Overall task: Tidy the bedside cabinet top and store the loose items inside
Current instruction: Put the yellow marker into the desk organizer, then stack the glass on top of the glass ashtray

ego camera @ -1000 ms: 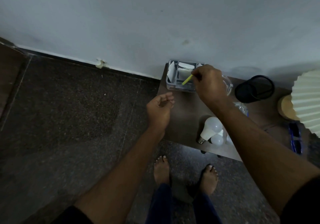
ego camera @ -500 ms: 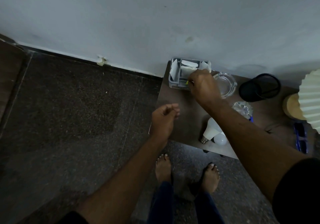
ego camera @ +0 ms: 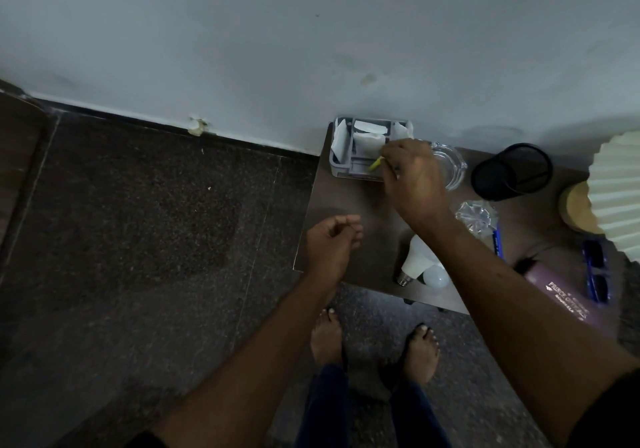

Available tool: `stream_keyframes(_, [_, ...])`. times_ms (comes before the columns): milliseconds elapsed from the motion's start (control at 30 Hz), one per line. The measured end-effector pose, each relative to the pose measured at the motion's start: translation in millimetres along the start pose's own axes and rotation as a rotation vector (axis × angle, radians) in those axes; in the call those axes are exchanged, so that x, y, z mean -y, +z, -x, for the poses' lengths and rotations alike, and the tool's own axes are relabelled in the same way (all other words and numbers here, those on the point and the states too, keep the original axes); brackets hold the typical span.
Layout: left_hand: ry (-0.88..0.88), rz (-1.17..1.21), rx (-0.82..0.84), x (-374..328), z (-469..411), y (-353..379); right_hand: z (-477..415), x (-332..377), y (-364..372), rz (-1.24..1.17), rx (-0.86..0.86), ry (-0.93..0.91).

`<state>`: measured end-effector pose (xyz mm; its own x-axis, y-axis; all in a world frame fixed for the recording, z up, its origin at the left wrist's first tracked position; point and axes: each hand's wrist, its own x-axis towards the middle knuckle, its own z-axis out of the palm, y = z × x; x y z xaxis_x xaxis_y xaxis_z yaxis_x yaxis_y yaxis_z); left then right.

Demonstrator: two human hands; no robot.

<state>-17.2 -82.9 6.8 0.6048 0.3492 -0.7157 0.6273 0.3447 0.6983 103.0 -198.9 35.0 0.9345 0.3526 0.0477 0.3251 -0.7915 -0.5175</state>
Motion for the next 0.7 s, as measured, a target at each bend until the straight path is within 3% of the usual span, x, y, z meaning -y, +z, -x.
stream_keyframes(500, [0.078, -0.088, 0.085, -7.4, 23.6, 44.3, 72.3, -3.7, -43.9, -0.333, -0.262, 0.242])
stream_keyframes(700, [0.101, -0.114, 0.098, -9.3, 34.3, 75.3, 97.7, -31.7, -74.2, -0.495, -0.397, 0.466])
